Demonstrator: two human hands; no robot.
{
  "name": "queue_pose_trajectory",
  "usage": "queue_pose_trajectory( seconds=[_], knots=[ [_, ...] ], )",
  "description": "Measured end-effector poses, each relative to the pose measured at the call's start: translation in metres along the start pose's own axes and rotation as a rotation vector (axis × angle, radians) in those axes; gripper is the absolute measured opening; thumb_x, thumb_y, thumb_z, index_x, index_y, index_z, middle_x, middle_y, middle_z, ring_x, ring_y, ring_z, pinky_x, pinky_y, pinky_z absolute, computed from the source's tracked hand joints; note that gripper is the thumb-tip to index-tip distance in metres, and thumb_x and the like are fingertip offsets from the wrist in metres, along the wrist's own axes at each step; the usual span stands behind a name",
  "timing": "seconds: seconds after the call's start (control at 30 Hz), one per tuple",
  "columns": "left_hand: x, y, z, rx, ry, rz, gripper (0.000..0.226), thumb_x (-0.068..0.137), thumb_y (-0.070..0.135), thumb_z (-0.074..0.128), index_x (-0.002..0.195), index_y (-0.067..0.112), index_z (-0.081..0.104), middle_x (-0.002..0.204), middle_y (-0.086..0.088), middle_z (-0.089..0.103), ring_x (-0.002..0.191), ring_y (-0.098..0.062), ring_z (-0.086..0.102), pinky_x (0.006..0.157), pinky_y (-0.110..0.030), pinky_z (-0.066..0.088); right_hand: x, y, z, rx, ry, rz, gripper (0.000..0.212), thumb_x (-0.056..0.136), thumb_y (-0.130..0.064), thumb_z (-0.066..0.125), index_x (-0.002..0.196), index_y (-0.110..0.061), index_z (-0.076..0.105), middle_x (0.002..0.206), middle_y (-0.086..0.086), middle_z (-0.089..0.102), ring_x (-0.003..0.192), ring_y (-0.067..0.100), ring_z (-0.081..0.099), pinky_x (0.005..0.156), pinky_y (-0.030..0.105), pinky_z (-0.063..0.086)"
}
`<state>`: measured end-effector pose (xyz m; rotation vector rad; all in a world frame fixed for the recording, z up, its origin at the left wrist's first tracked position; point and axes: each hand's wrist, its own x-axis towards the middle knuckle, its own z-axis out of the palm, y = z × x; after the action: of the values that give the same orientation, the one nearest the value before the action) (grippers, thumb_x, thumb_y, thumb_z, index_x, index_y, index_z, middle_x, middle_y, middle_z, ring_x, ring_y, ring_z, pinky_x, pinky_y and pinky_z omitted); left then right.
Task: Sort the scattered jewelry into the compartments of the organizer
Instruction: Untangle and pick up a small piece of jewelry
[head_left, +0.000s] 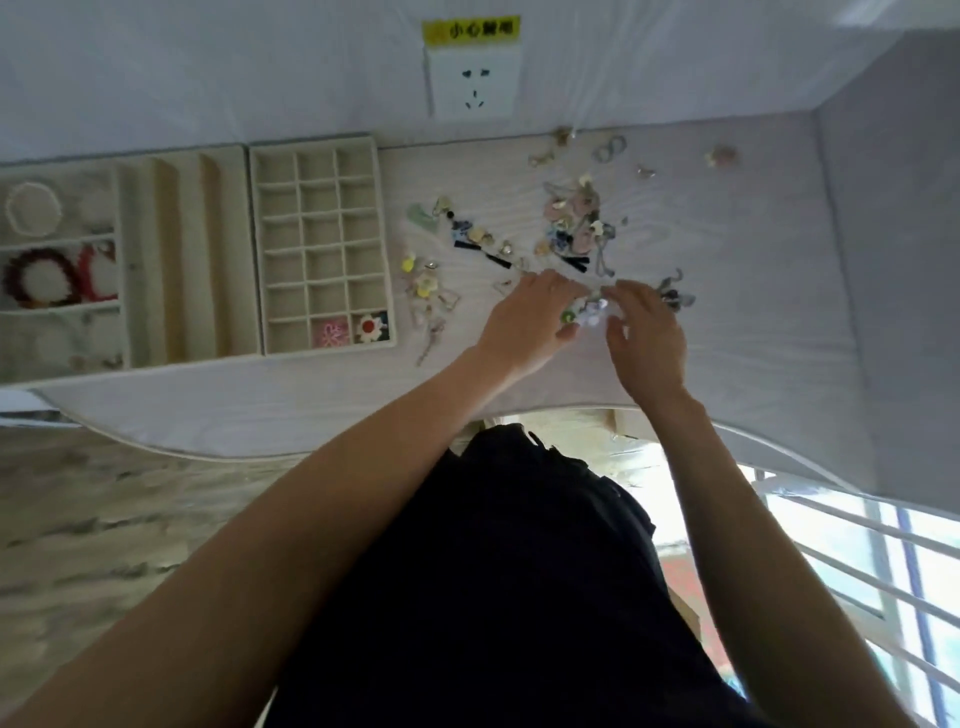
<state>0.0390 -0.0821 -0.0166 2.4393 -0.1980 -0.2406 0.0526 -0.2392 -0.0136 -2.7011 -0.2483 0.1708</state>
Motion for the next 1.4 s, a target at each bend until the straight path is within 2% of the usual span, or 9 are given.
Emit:
queue_pose_trajectory(
  seconds=[0.17,0.3,0.4,0.57,0.7,0.9,1.13,1.27,1.4],
  knots=[
    [0.003,-0.001,0.01,0.097,0.027,-0.023,0.022,0.09,0.021,0.06,0.112,0.021,0.065,0.115,-0.001,0.056,0.106,-0.017,0.05,0.086,-0.032,0.048,0.016,0.013,-0.006,-0.094,-0.191,-0.059,0.029,0.093,-0.009,0.048,0.12,-0.012,0.06,0.133,0.002,0.049,0.121,0.025,0.043,0.089,0.037,0.042],
    [-0.012,-0.014,0.009,0.124,0.07,-0.006,0.018,0.089,0.019,0.063,0.106,0.019,0.069,0.11,0.0,0.06,0.1,-0.014,0.054,0.084,-0.021,0.042,0.022,0.015,-0.003,-0.087,-0.152,-0.083,0.022,0.092,-0.008,0.049,0.109,-0.009,0.063,0.119,0.009,0.054,0.109,0.028,0.048,0.078,0.033,0.04],
    [-0.02,-0.02,0.011,0.116,0.109,-0.047,0.018,0.087,0.015,0.065,0.103,0.021,0.07,0.108,0.001,0.061,0.098,-0.016,0.055,0.081,-0.03,0.049,0.025,0.014,-0.002,-0.062,-0.159,-0.033,0.025,0.093,-0.01,0.049,0.116,-0.009,0.06,0.116,0.012,0.056,0.102,0.03,0.055,0.075,0.03,0.037],
    [-0.029,-0.022,0.006,0.092,0.113,-0.045,0.033,0.083,0.013,0.069,0.115,0.017,0.064,0.113,-0.003,0.06,0.099,-0.018,0.058,0.079,-0.023,0.048,0.017,0.006,-0.017,-0.042,-0.068,-0.048,0.02,0.091,-0.02,0.056,0.11,-0.014,0.059,0.104,0.008,0.062,0.087,0.025,0.061,0.068,0.028,0.036],
    [-0.058,-0.028,-0.013,0.067,0.209,-0.088,0.033,0.084,0.008,0.063,0.117,0.014,0.063,0.116,-0.005,0.06,0.105,-0.02,0.057,0.082,-0.023,0.043,0.007,-0.016,-0.033,0.258,-0.026,-0.027,0.013,0.083,-0.022,0.069,0.094,-0.015,0.069,0.09,0.003,0.065,0.074,0.015,0.061,0.07,0.027,0.048],
    [-0.142,-0.073,-0.063,0.131,0.514,-0.446,0.035,0.08,0.017,0.062,0.114,0.013,0.064,0.108,-0.009,0.064,0.1,-0.031,0.054,0.089,-0.032,0.037,0.01,-0.094,-0.016,0.583,-0.327,-0.147,0.016,0.077,-0.016,0.076,0.092,-0.014,0.072,0.082,0.0,0.067,0.07,0.009,0.064,0.071,0.018,0.052],
    [-0.193,-0.14,-0.096,0.097,0.55,-0.774,0.04,0.086,0.023,0.064,0.124,0.013,0.058,0.112,-0.012,0.062,0.103,-0.033,0.05,0.089,-0.038,0.038,0.017,-0.215,0.047,0.352,-0.473,-0.605,0.017,0.084,-0.012,0.063,0.1,-0.013,0.07,0.09,0.005,0.064,0.078,0.017,0.06,0.074,0.032,0.049],
    [-0.19,-0.153,-0.103,0.06,0.496,-0.703,0.036,0.084,0.024,0.066,0.119,0.018,0.061,0.103,-0.002,0.067,0.094,-0.026,0.055,0.08,-0.033,0.041,0.018,-0.253,0.082,0.061,-0.431,-0.761,0.013,0.082,-0.009,0.06,0.094,-0.007,0.066,0.089,0.012,0.066,0.083,0.032,0.06,0.071,0.037,0.044],
    [-0.191,-0.16,-0.108,0.039,0.492,-0.64,0.035,0.082,0.021,0.067,0.117,0.022,0.061,0.1,0.004,0.067,0.091,-0.021,0.055,0.074,-0.03,0.043,0.017,-0.266,0.094,-0.055,-0.458,-0.744,0.015,0.085,-0.016,0.061,0.097,-0.011,0.067,0.093,0.01,0.066,0.091,0.031,0.058,0.078,0.034,0.038]
  ],
)
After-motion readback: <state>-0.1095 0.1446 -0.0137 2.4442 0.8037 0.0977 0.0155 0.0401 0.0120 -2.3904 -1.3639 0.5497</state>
